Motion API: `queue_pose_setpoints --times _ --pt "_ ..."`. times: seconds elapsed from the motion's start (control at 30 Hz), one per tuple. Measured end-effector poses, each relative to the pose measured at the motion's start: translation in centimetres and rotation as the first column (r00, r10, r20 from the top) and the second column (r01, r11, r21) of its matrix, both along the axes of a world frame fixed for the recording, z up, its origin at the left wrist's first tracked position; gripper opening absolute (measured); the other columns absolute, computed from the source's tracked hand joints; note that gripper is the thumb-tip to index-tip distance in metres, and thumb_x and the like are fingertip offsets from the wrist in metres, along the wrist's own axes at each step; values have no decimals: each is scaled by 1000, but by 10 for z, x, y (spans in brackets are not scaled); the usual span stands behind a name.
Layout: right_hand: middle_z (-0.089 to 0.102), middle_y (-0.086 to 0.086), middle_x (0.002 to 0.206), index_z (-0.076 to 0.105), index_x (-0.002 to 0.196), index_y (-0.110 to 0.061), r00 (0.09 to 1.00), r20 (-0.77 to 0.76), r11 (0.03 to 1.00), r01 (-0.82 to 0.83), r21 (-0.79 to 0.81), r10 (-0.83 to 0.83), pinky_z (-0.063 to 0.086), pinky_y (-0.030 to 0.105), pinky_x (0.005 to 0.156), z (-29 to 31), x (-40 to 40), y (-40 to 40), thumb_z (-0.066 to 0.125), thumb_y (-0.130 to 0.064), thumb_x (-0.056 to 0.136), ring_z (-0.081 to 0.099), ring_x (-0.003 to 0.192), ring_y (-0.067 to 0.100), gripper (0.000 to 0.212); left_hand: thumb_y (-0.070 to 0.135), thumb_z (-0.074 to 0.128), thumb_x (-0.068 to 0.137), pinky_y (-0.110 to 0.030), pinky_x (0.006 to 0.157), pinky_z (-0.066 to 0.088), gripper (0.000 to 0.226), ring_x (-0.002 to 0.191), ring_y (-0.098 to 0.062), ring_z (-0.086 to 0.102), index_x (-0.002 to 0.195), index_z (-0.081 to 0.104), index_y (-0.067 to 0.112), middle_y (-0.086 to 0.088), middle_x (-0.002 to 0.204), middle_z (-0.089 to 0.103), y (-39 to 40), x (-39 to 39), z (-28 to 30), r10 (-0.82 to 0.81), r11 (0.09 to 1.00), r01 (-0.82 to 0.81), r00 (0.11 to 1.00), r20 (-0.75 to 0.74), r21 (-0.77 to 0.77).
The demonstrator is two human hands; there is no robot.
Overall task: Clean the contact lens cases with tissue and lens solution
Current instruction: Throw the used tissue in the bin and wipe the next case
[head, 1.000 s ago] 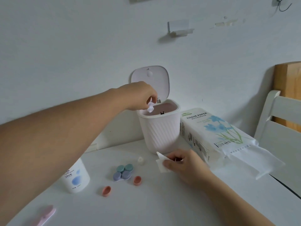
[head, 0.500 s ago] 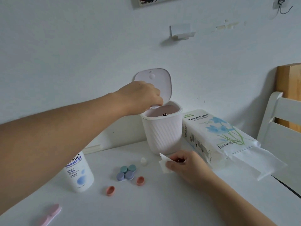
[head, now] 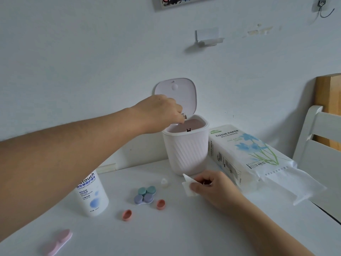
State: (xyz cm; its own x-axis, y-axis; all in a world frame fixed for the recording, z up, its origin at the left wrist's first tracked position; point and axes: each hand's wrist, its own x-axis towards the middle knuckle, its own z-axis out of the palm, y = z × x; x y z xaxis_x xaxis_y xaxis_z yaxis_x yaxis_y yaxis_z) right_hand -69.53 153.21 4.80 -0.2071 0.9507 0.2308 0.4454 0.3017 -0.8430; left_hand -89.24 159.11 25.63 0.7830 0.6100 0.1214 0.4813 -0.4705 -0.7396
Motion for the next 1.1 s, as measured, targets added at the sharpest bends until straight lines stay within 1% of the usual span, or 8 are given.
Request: queue_pose_setpoints --times 0.17,0.3,0.4,0.53,0.73,0.93,1.0,1.1 --pt "67 -3 77 72 75 -36 1000 -6 1000 -4 6 4 39 15 55 1 0 0 75 -32 83 48 56 -1 9 6 44 99 -30 70 26 40 81 -19 38 123 63 32 6 99 59 0 2 2 16 1000 -16 1000 4 -11" --pt "68 -4 81 72 76 -37 1000 1 1000 3 7 -3 40 14 55 1 0 0 75 -33 83 50 57 -2 9 6 46 97 -31 70 28 41 81 -20 39 123 64 32 5 102 62 -1 3 7 9 1000 -10 1000 18 4" --pt "68 -3 80 72 75 -38 1000 -4 1000 1 5 -1 39 13 54 2 -1 -2 75 -33 83 49 55 -2 10 2 46 94 -33 69 33 39 78 -21 38 119 64 27 3 97 60 -3 5 2 22 1000 -23 999 -25 -20" --pt "67 -3 76 73 75 -37 1000 -3 1000 5 14 -5 38 14 54 3 0 -2 75 -33 83 48 55 -2 9 8 46 98 -32 70 35 36 85 -23 52 119 63 30 4 99 61 -1 5 6 33 999 -33 999 -6 3" --pt "59 -13 63 72 76 -37 1000 -10 1000 -8 -17 8 36 14 50 3 -1 -2 75 -31 84 45 51 -1 10 7 46 97 -34 73 42 35 91 -25 57 119 63 29 3 102 61 -1 7 6 41 999 -41 998 -39 -7" --pt "56 -16 60 72 75 -38 1000 -13 1000 -5 -12 5 34 12 49 6 0 -4 75 -30 84 43 50 -1 12 23 54 97 -36 74 49 22 96 -22 61 110 69 31 8 98 64 -4 -8 9 135 987 -94 923 361 -128" --pt "57 -17 60 73 74 -36 1000 -15 1000 7 -9 -7 35 10 49 6 0 -4 75 -31 83 44 50 -2 11 26 58 94 -30 70 41 22 93 -20 62 112 68 32 10 98 66 -6 -9 0 164 985 -108 831 531 -134" --pt "59 -16 63 74 76 -30 999 -17 999 29 -13 -30 35 10 49 5 -1 -3 75 -31 84 45 50 -2 8 31 65 87 -28 66 36 18 86 -19 62 105 69 33 12 92 68 -14 -13 -10 171 984 -139 599 782 -108"
